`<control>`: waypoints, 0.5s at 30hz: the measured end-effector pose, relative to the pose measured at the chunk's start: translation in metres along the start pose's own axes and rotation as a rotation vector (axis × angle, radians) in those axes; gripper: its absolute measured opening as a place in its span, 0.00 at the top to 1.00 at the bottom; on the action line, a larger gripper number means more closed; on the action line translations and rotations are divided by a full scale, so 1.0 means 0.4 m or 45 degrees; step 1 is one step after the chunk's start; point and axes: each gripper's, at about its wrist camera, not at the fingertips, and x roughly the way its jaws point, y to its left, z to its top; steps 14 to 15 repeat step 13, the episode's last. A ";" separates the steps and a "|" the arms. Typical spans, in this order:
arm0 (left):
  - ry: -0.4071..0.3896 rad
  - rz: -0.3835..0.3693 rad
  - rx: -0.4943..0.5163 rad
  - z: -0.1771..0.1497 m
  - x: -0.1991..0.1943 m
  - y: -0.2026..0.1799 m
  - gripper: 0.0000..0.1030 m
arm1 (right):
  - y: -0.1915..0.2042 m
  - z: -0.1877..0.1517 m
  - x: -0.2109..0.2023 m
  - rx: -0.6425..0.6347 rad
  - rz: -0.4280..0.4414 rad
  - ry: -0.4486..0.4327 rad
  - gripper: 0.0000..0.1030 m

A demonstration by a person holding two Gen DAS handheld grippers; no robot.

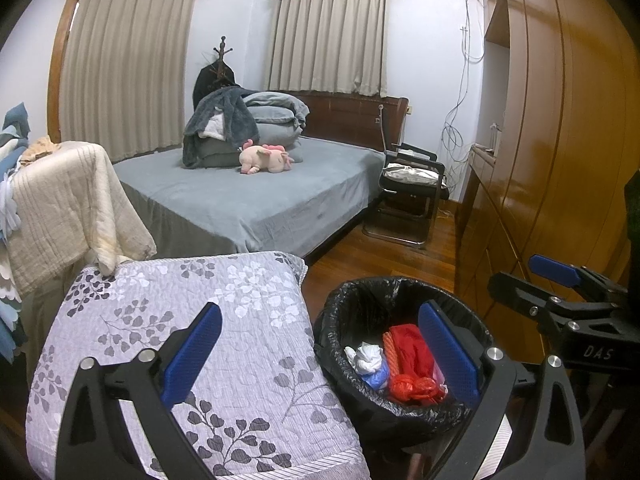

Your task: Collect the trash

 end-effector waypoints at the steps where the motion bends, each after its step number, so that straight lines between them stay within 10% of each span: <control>1: -0.001 0.000 -0.001 0.001 0.001 0.000 0.06 | -0.001 0.001 0.000 0.000 0.001 -0.001 0.06; 15: 0.014 0.002 -0.002 -0.015 -0.001 0.000 0.06 | 0.005 -0.003 -0.003 0.000 0.002 0.004 0.06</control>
